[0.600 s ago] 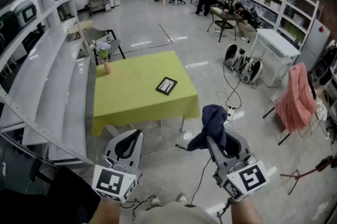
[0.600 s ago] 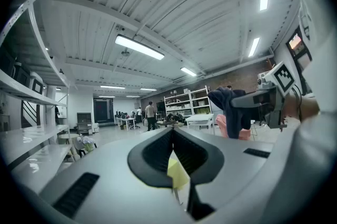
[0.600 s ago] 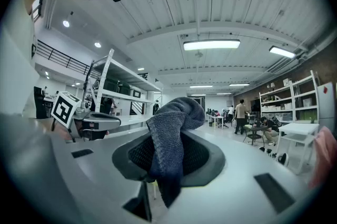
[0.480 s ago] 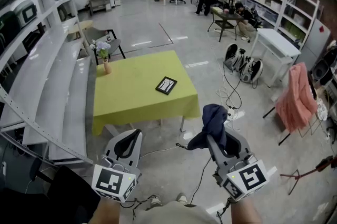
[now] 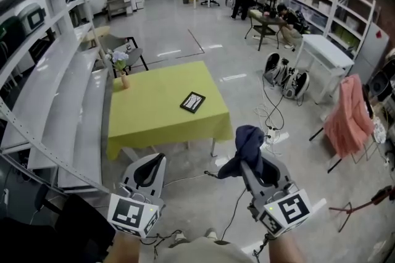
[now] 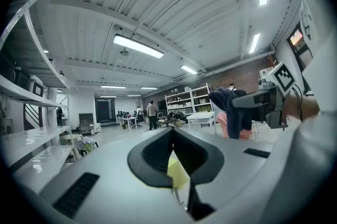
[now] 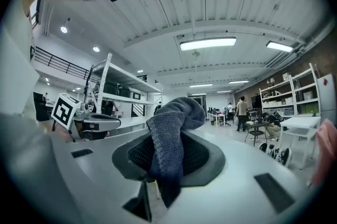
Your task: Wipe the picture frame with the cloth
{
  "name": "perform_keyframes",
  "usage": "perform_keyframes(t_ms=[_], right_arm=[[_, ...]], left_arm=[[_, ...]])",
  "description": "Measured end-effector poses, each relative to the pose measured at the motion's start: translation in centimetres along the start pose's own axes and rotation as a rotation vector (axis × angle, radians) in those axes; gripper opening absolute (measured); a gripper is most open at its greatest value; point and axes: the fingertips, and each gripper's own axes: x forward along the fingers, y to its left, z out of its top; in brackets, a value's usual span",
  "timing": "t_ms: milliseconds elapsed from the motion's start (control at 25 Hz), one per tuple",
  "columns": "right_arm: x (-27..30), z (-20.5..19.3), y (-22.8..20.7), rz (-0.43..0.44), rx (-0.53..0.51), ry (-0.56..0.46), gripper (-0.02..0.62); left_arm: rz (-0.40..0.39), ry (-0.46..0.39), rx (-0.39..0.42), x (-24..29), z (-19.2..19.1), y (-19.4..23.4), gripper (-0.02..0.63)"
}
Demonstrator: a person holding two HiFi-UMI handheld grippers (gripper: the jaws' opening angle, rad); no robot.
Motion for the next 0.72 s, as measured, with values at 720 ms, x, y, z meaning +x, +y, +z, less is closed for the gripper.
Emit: perform_keyframes(t_ms=[720], right_arm=[[-1.2,-3.1,-4.8,0.070,0.021,0.028,0.109]], left_arm=[[0.054,0.028,0.025,2.7,-1.0,-4.1,0.008]])
